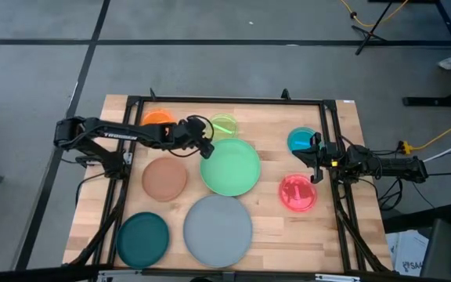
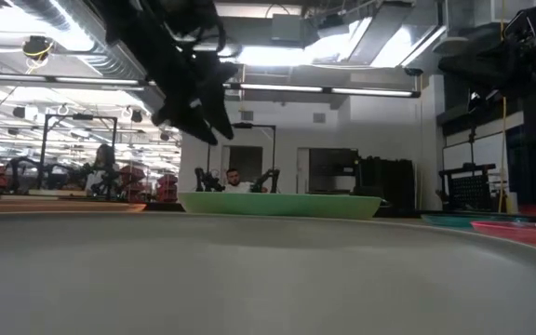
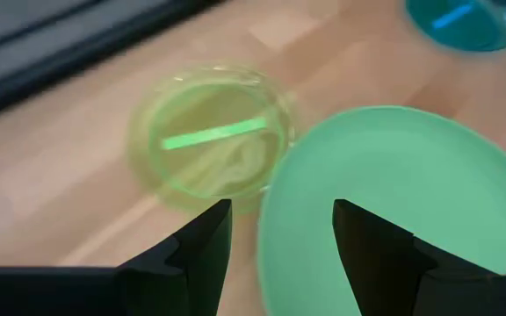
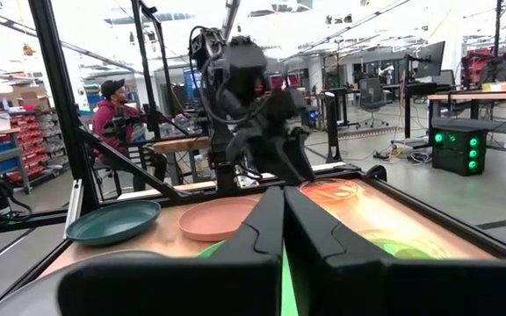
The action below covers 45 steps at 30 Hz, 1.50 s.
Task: Stack plastic plates
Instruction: Stack the green plate on top of the gray plate
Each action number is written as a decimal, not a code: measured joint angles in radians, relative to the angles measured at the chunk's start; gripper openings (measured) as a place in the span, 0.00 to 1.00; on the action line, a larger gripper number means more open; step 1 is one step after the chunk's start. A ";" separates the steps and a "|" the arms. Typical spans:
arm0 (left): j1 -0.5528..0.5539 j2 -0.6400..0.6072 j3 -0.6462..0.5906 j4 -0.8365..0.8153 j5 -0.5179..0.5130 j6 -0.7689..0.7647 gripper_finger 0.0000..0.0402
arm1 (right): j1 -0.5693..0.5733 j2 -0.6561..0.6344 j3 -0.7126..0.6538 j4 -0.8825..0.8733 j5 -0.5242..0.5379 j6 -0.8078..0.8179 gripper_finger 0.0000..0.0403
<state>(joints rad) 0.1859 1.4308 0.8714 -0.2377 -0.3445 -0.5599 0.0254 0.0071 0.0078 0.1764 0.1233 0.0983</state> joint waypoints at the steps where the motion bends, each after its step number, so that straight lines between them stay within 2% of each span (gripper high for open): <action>1: 0.008 0.012 0.000 -0.008 0.024 -0.010 0.48 | 0.000 0.000 0.000 0.000 0.000 -0.001 0.01; 11: 0.050 0.159 -0.001 -0.018 0.108 -0.036 0.48 | 0.000 0.000 0.000 -0.006 0.008 -0.002 0.01; 25: 0.058 0.249 -0.001 -0.029 0.181 -0.041 0.47 | 0.000 0.000 0.000 -0.008 0.008 -0.002 0.01; 39: 0.058 0.253 -0.001 0.024 0.179 -0.007 0.25 | 0.000 0.000 0.000 -0.022 0.050 -0.004 0.01; 45: 0.064 0.253 -0.001 0.042 0.171 -0.006 0.19 | 0.000 0.000 0.000 -0.021 0.051 -0.004 0.01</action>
<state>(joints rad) 0.2497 1.6836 0.8703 -0.1955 -0.1734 -0.5655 0.0257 0.0071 0.0078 0.1551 0.1742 0.0948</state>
